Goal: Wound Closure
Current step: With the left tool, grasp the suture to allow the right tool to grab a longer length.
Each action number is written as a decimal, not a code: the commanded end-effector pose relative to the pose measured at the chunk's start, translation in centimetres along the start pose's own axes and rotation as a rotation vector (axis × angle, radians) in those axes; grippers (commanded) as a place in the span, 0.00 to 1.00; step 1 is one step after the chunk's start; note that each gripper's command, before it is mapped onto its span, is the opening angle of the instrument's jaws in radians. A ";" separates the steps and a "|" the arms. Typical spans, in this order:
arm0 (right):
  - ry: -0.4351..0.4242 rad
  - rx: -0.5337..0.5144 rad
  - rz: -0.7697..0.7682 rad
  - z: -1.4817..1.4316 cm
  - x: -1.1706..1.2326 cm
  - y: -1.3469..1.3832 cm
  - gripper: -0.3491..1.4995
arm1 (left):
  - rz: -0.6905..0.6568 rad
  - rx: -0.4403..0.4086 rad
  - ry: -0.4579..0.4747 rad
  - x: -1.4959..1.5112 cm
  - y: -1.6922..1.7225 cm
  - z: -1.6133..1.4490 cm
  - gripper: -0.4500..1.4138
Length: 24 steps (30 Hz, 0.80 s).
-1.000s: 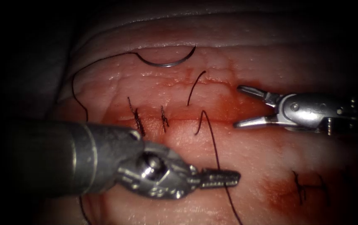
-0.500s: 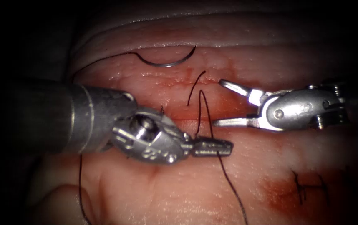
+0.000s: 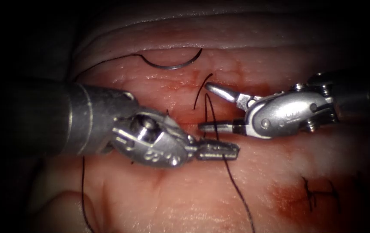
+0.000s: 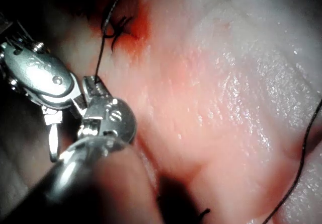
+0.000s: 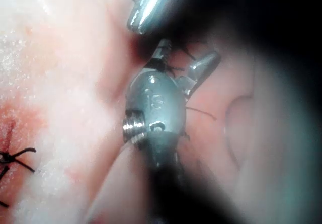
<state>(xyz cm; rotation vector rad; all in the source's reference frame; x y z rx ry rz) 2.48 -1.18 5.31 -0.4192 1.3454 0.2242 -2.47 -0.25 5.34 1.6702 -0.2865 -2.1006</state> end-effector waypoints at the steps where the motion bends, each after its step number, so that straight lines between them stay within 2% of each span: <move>1: 0.006 0.013 -0.003 0.06 0.00 -0.06 0.64 | -0.006 0.001 0.001 -0.04 0.01 0.07 0.00; 3: -0.012 0.062 -0.005 0.03 0.01 -0.09 0.08 | -0.006 0.000 0.007 -0.04 0.01 0.07 0.00; 4: -0.027 0.085 0.006 0.03 0.01 -0.09 0.00 | -0.011 0.000 0.007 -0.04 0.01 0.06 0.00; 5: -0.029 0.087 0.040 0.02 0.01 -0.10 0.00 | -0.023 -0.001 0.012 -0.04 0.01 0.06 0.17; 6: -0.039 0.075 0.056 0.01 0.00 -0.11 0.00 | -0.023 -0.001 0.016 -0.04 0.00 0.06 0.50; 8: -0.064 0.085 0.065 0.01 -0.01 -0.12 0.00 | -0.023 -0.002 0.026 -0.04 0.00 0.06 0.62; 9: -0.103 0.087 0.073 0.01 -0.05 -0.09 0.00 | -0.020 0.032 0.038 -0.03 0.00 0.06 0.77; 10: -0.103 0.087 0.073 0.01 -0.05 -0.09 0.00 | -0.020 0.032 0.038 -0.03 0.00 0.06 0.77; 11: -0.114 0.085 0.084 0.01 -0.08 -0.07 0.00 | -0.018 0.052 0.041 -0.03 0.00 0.06 0.81; 12: -0.133 0.075 0.153 0.02 -0.18 -0.01 0.00 | -0.015 0.087 0.046 0.00 0.01 0.07 0.85; 14: -0.165 0.057 0.192 0.03 -0.30 0.07 0.00 | -0.019 0.102 0.042 0.04 0.02 0.08 0.87; 19: -0.200 0.031 0.295 0.09 -0.63 0.31 0.00 | 0.069 0.117 -0.011 0.17 0.10 0.19 0.87; 24: -0.223 0.010 0.429 0.14 -0.81 0.46 0.00 | 0.148 0.121 -0.066 0.14 0.25 0.41 0.86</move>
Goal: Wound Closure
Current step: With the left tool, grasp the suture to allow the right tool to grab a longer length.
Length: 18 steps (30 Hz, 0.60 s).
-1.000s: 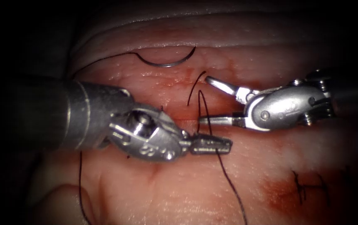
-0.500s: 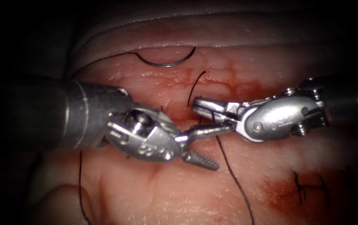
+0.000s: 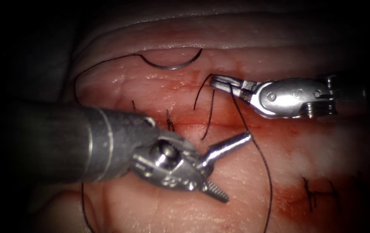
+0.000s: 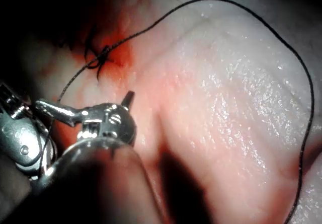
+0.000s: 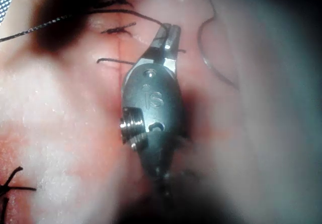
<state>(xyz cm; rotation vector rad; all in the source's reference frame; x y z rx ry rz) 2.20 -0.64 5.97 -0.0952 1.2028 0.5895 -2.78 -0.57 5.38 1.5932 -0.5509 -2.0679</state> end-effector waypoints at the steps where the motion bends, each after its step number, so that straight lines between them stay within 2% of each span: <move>1: -0.005 -0.007 0.085 0.11 -0.09 0.06 0.00 | 0.024 0.004 -0.026 -0.04 0.16 0.20 0.84; 6: -0.030 -0.003 0.167 0.18 -0.11 0.13 0.00 | 0.069 0.011 -0.058 -0.02 0.32 0.39 0.83; 11: -0.056 -0.001 0.218 0.25 -0.14 0.19 0.00 | 0.102 0.009 -0.047 0.00 0.50 0.54 0.79; 17: -0.071 -0.006 0.226 0.31 -0.25 0.23 0.00 | 0.117 0.002 -0.013 0.24 0.61 0.46 0.74; 18: -0.073 -0.006 0.222 0.32 -0.27 0.22 0.00 | 0.120 0.000 -0.009 0.30 0.64 0.42 0.69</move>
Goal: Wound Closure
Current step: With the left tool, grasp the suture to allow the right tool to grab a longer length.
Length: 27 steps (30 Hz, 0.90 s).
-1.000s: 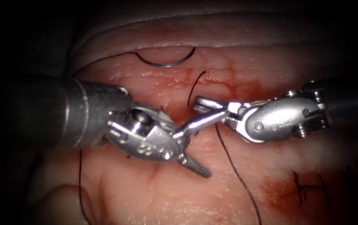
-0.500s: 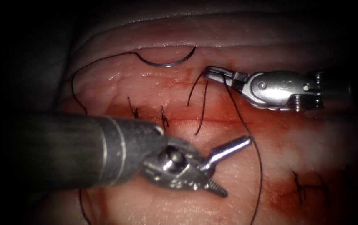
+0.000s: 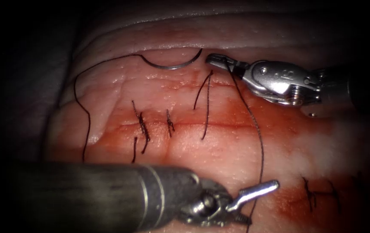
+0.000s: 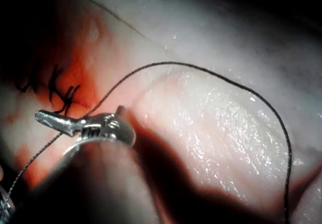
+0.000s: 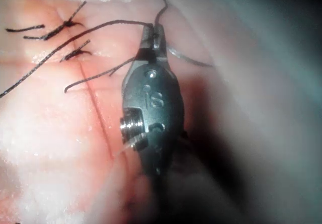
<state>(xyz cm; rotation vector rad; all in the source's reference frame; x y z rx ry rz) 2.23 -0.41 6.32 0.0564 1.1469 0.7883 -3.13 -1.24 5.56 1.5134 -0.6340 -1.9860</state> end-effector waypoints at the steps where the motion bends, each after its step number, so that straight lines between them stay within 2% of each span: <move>1: 0.001 0.002 -0.003 0.08 -0.05 -0.03 0.00 | -0.001 0.000 0.000 -0.02 0.04 0.06 0.69; 3: -0.003 0.002 -0.006 0.09 -0.07 -0.04 0.00 | 0.003 0.002 0.003 0.03 0.07 0.02 0.63; 4: -0.003 0.002 -0.007 0.10 -0.08 -0.04 0.00 | 0.006 0.000 0.006 0.06 0.09 0.00 0.56; 6: -0.005 0.002 -0.008 0.11 -0.08 -0.05 0.00 | 0.014 -0.005 0.009 0.13 0.16 -0.04 0.50; 11: -0.008 0.002 -0.008 0.12 -0.08 -0.05 0.00 | 0.025 -0.028 0.012 0.17 0.22 -0.07 0.50; 13: -0.008 0.001 -0.008 0.12 -0.08 -0.06 0.00 | 0.020 -0.028 0.012 0.17 0.22 -0.06 0.41; 15: -0.011 0.003 -0.008 0.12 -0.08 -0.06 0.00 | 0.020 -0.028 0.012 0.17 0.22 -0.06 0.29; 16: -0.011 0.003 -0.008 0.12 -0.08 -0.06 0.00 | 0.021 -0.029 0.014 0.18 0.23 -0.08 0.00; 21: -0.011 0.003 -0.008 0.11 -0.08 -0.06 0.00 | 0.019 -0.029 0.020 0.17 0.21 -0.15 0.00; 24: -0.010 0.009 -0.009 0.07 -0.08 -0.09 0.00 | -0.004 -0.012 -0.016 0.16 0.14 -0.37 0.00; 26: -0.009 0.015 -0.010 0.03 -0.08 -0.12 0.00 | -0.030 0.013 -0.050 0.15 0.06 -0.59 0.00; 27: -0.008 0.020 -0.011 -0.02 -0.08 -0.16 0.00 | -0.047 0.032 -0.076 0.12 -0.03 -0.81 0.00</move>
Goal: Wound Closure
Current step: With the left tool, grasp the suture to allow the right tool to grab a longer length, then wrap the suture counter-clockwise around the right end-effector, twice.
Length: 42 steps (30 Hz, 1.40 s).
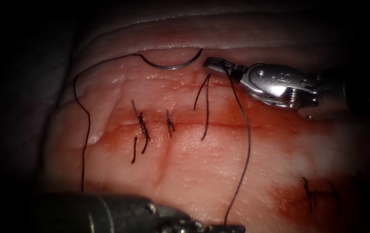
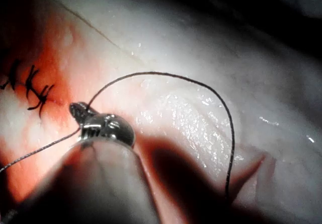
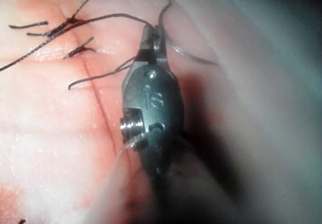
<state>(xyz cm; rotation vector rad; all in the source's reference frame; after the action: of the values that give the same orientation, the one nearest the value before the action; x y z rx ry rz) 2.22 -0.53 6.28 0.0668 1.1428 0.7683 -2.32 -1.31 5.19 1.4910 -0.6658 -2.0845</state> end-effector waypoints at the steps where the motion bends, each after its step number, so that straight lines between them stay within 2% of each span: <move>1: 0.002 0.005 0.000 0.05 -0.04 -0.06 0.00 | 0.000 0.003 -0.002 -0.01 0.04 0.06 0.00; 2: 0.004 0.014 -0.001 -0.01 -0.04 -0.11 0.00 | -0.025 0.025 -0.028 -0.06 -0.09 -0.20 0.00; 6: 0.005 0.035 -0.004 -0.14 -0.03 -0.21 0.00 | -0.043 0.082 -0.074 -0.17 -0.36 -0.70 0.00; 8: 0.005 0.041 -0.004 -0.20 -0.02 -0.24 0.26 | -0.038 0.097 -0.089 -0.20 -0.47 -0.87 0.00; 12: 0.009 0.047 -0.106 -0.32 0.03 -0.26 0.90 | -0.032 0.150 -0.125 -0.28 -0.74 -1.21 0.00; 19: 0.003 0.071 -0.110 -0.54 0.16 -0.24 0.99 | -0.029 0.182 -0.165 -0.36 -0.91 -1.42 0.00; 23: 0.002 0.083 -0.134 -0.66 0.28 -0.21 0.99 | -0.021 0.187 -0.178 -0.40 -0.93 -1.44 0.00; 28: 0.009 0.098 -0.136 -0.86 0.55 -0.07 0.99 | -0.019 0.189 -0.188 -0.44 -0.94 -1.46 0.00; 29: 0.009 0.098 -0.136 -0.86 0.55 -0.07 0.99 | -0.019 0.189 -0.188 -0.44 -0.94 -1.46 0.00; 32: 0.027 0.092 -0.158 -0.95 0.76 0.09 0.99 | -0.020 0.191 -0.188 -0.45 -0.95 -1.48 0.00; 35: 0.036 0.080 -0.153 -0.91 0.84 0.12 0.98 | -0.019 0.192 -0.183 -0.45 -0.95 -1.47 0.00; 36: 0.035 0.073 -0.156 -0.86 0.86 0.11 0.80 | -0.018 0.193 -0.182 -0.44 -0.95 -1.45 0.00; 37: 0.035 0.073 -0.156 -0.86 0.86 0.11 0.80 | -0.018 0.193 -0.182 -0.44 -0.95 -1.45 0.00; 40: 0.026 0.043 -0.156 -0.67 0.94 0.12 0.00 | -0.007 0.194 -0.181 -0.44 -0.97 -1.41 0.00; 42: 0.023 0.028 -0.188 -0.61 0.96 0.13 0.00 | -0.006 0.195 -0.179 -0.44 -0.97 -1.41 0.00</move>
<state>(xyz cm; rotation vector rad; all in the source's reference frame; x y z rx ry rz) 1.74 -0.10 5.26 -0.0291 1.1555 0.5880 -0.91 -0.42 4.43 1.4169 -0.9568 -2.2314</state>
